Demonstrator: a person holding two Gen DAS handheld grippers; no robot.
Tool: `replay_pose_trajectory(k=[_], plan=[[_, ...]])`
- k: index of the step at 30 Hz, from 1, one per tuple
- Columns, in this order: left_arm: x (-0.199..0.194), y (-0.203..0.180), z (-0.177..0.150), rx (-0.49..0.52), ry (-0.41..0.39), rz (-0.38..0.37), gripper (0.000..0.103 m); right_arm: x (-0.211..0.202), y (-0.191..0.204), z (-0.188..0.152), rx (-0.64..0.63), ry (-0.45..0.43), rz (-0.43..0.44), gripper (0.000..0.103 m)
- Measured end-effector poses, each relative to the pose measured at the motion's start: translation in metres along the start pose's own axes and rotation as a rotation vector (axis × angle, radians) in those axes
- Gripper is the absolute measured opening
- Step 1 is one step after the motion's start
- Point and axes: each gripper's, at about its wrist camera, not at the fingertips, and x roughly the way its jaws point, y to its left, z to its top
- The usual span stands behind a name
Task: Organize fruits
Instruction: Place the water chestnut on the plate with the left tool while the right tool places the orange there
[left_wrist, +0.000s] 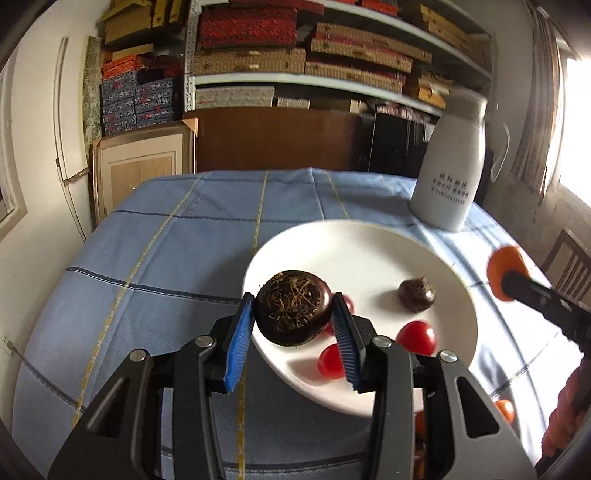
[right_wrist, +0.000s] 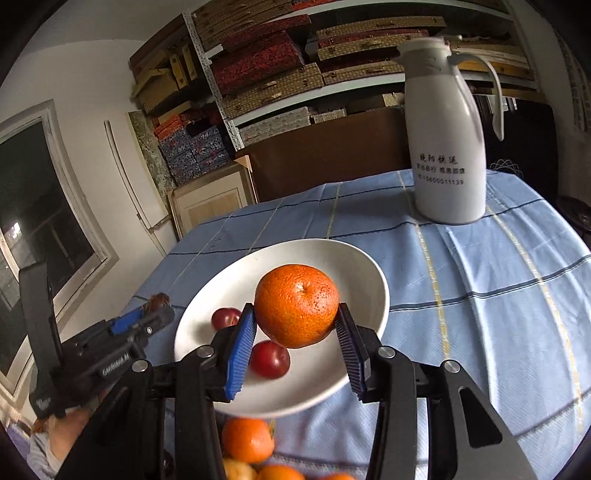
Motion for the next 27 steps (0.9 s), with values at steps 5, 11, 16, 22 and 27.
replay_pose_trajectory(k=[5,11,16,22,27], plan=[[0.018,-0.001,0.0,0.01,0.027,0.004,0.05,0.027,-0.007,-0.009,0.015,0.067,-0.036,0.057],[0.008,-0.007,-0.003,0.049,-0.023,0.061,0.075,0.007,-0.013,-0.008,0.032,-0.015,-0.057,0.064],[0.002,-0.001,-0.012,0.038,-0.015,0.076,0.079,-0.002,-0.035,-0.009,0.108,-0.029,-0.067,0.069],[-0.006,0.001,-0.022,0.039,-0.025,0.1,0.089,-0.006,-0.051,-0.012,0.189,-0.014,-0.044,0.07],[-0.017,0.001,-0.031,0.037,-0.036,0.101,0.089,-0.011,-0.047,-0.02,0.159,-0.015,-0.064,0.07]])
